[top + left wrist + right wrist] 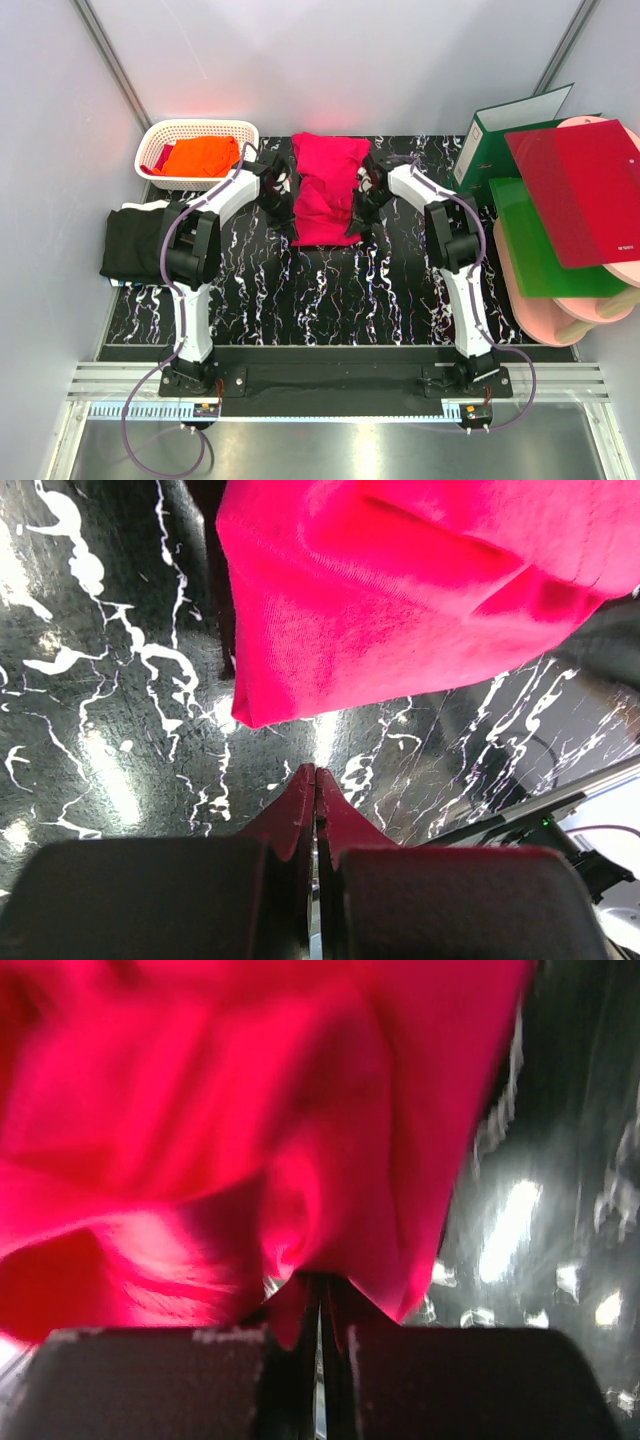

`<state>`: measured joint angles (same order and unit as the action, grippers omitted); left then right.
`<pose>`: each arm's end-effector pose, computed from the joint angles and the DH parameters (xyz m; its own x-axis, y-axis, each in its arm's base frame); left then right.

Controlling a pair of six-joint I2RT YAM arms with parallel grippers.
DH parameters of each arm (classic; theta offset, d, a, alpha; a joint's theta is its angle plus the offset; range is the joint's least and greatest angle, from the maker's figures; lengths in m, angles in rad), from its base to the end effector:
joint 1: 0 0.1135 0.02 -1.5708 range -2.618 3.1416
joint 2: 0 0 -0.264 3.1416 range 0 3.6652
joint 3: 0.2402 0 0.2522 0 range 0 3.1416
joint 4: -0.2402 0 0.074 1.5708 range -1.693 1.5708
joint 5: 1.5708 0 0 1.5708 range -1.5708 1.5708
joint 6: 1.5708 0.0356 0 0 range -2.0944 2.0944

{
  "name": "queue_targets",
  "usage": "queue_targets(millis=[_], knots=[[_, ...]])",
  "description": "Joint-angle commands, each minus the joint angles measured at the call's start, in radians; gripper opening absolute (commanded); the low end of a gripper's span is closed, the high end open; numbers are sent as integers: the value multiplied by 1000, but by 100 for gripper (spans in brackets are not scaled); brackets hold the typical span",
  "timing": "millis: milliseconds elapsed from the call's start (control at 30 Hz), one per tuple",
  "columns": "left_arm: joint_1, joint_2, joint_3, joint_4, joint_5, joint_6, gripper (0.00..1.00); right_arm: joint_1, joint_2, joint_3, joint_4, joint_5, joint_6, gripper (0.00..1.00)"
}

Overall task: Fold and stack the t-shirts
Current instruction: Fold the folded rectangular tshirt in 1/3 of the way

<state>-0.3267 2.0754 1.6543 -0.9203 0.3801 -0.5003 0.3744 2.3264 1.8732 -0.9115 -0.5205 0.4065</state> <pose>0.3936 -0.1473 0.1950 -0.9905 -0.1347 -0.0262 -0.1108 0.8979 -0.4261 0.4300 0.1880 0.1497 -0.9997 -0.0242 0.0045 -0.0182 0.8490 0.5280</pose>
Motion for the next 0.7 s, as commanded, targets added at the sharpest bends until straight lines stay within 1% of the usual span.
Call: queue_targets(millis=[0, 167, 333, 500, 567, 633, 667], knots=[[8, -52, -1, 17, -6, 26, 0, -5, 71, 231, 16, 4, 27, 0], [8, -37, -14, 8, -17, 37, 0, -20, 166, 439, -12, -13, 66, 0], [8, -6, -16, -3, -15, 52, 0, -38, 228, 538, -29, -67, 86, 0], [8, 12, -10, -14, -18, 62, 0, -45, 215, 521, -41, -4, 80, 0], [8, 12, -4, -20, -21, 60, 0, -51, 223, 518, -50, -6, 86, 0], [9, 9, 9, -26, -32, 60, 0, -54, 228, 511, -92, 19, 92, 1], [8, 8, 10, -31, -33, 62, 5, -57, 222, 498, -98, 28, 83, 6]])
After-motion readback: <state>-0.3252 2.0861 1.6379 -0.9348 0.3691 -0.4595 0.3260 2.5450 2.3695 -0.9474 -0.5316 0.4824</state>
